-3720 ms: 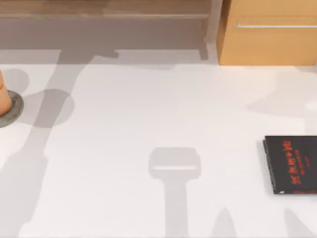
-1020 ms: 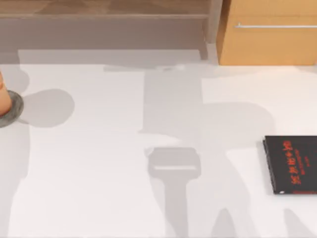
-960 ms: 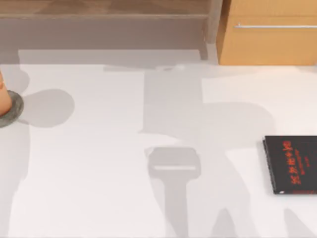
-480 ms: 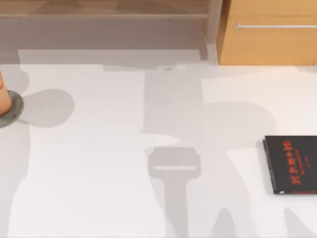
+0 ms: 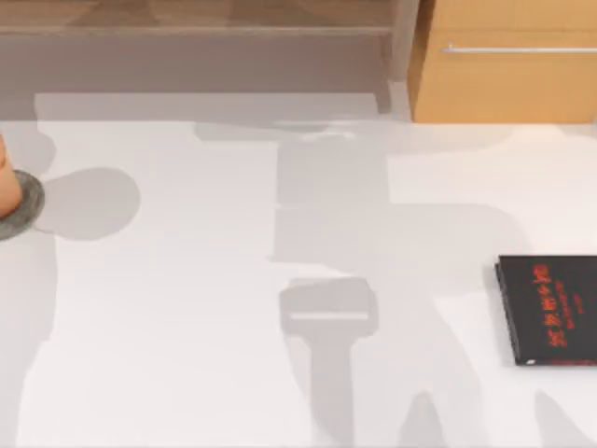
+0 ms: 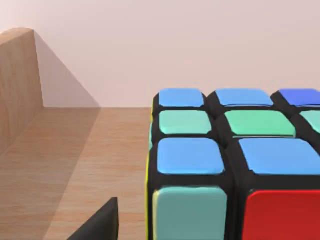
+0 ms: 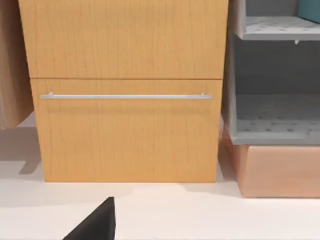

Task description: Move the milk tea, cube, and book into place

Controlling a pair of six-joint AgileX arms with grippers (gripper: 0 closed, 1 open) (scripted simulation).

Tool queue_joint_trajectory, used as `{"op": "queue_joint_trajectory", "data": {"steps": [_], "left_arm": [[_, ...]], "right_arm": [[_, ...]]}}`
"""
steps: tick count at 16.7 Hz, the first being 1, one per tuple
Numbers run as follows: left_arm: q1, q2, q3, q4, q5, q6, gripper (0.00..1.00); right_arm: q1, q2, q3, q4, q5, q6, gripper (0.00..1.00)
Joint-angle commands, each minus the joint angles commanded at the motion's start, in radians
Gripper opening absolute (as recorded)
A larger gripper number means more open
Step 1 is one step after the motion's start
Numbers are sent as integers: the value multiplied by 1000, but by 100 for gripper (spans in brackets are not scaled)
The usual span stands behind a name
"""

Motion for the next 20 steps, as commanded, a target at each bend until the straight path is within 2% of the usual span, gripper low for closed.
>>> {"op": "queue_joint_trajectory", "data": {"steps": [4, 9, 12, 16, 20], "left_arm": [[13, -78, -111, 21, 9, 1, 100], [9, -79, -113, 23, 11, 1, 100], [7, -135, -174, 20, -8, 10, 100], [-7, -338, -360, 20, -67, 15, 100], [-51, -618, -624, 3, -108, 4, 100]], "right_arm": [[0, 0, 0, 0, 0, 0, 100], [0, 0, 0, 0, 0, 0, 100], [0, 0, 0, 0, 0, 0, 100], [0, 0, 0, 0, 0, 0, 100], [0, 0, 0, 0, 0, 0, 100]]}}
